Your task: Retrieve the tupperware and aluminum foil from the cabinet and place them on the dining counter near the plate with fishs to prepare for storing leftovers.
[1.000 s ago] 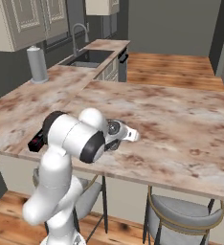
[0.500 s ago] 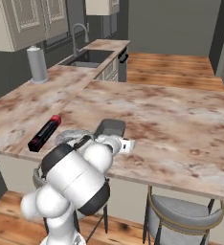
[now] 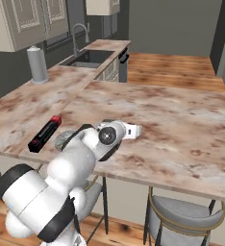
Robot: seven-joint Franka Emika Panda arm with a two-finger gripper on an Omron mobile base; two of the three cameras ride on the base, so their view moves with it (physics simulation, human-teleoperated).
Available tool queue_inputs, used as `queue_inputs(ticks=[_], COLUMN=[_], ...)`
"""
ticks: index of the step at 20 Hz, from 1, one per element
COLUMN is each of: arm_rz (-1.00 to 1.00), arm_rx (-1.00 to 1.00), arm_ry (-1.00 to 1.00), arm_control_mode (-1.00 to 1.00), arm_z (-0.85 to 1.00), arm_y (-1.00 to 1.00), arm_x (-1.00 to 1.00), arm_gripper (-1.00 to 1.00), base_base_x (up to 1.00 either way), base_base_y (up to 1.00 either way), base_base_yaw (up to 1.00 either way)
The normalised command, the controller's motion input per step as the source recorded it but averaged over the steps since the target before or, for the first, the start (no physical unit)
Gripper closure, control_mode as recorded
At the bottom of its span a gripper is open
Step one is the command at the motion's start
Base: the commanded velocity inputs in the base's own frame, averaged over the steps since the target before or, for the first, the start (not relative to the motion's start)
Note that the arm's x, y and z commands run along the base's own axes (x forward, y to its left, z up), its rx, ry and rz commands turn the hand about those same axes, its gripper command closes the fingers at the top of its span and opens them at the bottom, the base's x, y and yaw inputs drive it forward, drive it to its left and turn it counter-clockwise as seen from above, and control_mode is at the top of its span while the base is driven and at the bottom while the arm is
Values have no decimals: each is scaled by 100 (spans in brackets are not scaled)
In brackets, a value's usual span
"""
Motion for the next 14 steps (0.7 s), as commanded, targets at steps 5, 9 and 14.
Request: queue_inputs(ticks=[5, 9, 14], arm_rz=[1, 7, 11], arm_rx=[-12, -18, -18], arm_ry=[24, 21, 5], arm_control_mode=[-100, -100, -100], arm_z=[100, 97, 27], arm_y=[-1, 0, 15], arm_x=[-89, -100, -100], arm_gripper=[-100, -100, -100], base_base_x=[0, 0, 0], base_base_y=[0, 0, 0], base_base_yaw=[0, 0, 0])
